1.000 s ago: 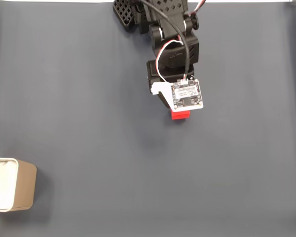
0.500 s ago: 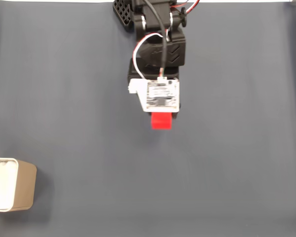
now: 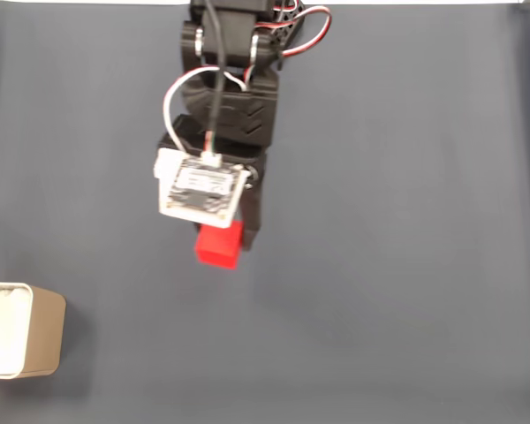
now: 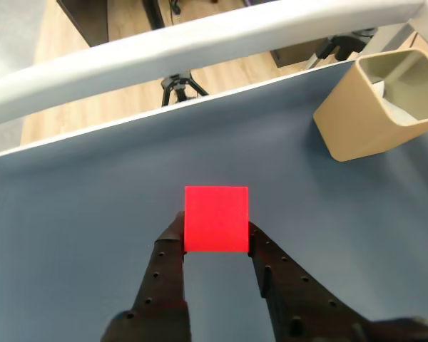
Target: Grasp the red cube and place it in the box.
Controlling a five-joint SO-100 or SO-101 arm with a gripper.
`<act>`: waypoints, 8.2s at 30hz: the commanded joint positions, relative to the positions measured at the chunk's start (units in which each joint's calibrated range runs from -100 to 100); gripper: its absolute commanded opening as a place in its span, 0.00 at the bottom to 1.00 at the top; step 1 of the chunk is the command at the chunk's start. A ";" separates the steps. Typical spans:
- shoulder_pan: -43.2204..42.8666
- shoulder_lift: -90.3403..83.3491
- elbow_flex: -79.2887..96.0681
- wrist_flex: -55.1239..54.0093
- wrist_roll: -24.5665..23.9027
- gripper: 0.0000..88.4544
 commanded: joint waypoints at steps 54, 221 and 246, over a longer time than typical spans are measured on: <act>18.07 42.82 -64.23 3.71 -0.29 0.05; -5.01 0.88 -18.25 -0.63 -1.12 0.00; -9.77 -39.33 40.42 -8.58 2.74 0.00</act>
